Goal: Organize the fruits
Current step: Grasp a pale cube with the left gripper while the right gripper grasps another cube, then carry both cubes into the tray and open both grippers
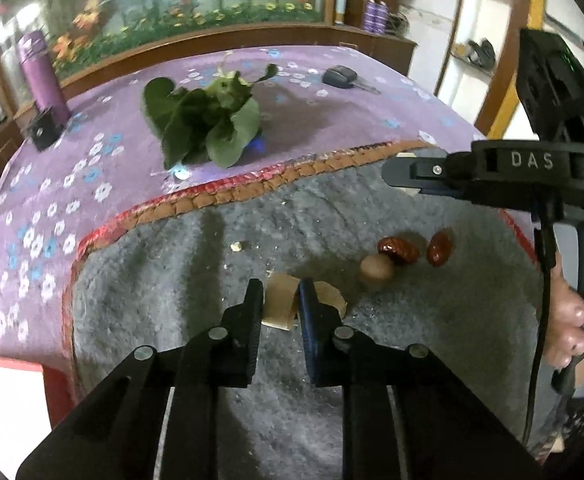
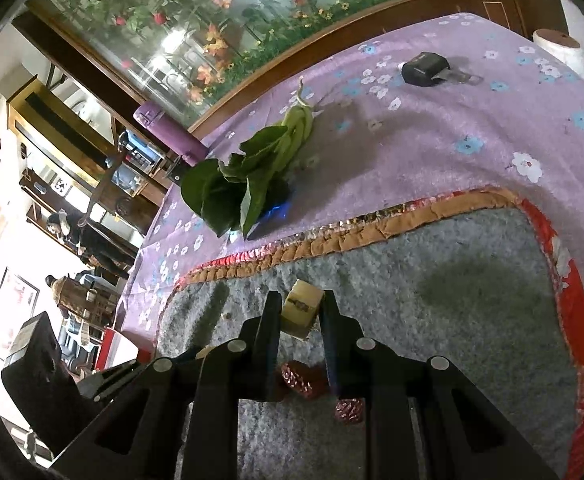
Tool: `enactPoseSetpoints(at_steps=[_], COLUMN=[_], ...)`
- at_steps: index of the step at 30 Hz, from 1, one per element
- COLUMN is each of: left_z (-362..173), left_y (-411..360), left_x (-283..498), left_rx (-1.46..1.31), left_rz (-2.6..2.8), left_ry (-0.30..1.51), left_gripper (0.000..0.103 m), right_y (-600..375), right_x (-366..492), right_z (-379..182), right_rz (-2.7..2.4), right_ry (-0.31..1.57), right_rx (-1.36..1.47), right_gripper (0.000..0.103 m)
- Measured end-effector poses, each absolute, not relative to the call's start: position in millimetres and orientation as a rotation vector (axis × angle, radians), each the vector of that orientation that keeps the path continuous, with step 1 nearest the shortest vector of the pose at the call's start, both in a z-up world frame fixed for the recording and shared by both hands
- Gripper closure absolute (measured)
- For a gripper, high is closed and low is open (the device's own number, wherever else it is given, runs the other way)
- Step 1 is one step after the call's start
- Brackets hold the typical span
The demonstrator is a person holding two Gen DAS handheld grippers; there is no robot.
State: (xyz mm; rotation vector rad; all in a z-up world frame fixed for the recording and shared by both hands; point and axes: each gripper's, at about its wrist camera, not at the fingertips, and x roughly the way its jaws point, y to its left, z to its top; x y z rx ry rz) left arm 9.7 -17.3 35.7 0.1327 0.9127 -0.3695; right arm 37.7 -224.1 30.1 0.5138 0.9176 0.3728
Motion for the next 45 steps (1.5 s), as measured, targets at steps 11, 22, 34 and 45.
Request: enactPoseSetpoints(at_steps=[11,22,34,45], left_z=[70.8,95.9,108.9,108.2], left_y=[16.8,85.7,145.4,176.8], left_x=[-45.1,-94.5,-125.8,-138.1], left_rx=[0.063,0.052,0.047,0.009], left_rz=[-0.22,0.057,0.215,0.262], left_ry=[0.763,0.667,0.59,0.561], left_gripper=[0.09,0.089,0.089,0.089], right_y=[-204.9,-139.9,-55.0,-6.0], right_x=[24.4,-13.9,-45.9,-66.1], right_z=[46.2,57.5,62.3,71.3], right_rz=[0.477,0.634,0.766,0.842], right_ry=[0.821,0.798,0.836,0.84], right_rx=[0.457,0.363,0.291,0.222], right_gripper=[0.083,0.083,0.084,0.084])
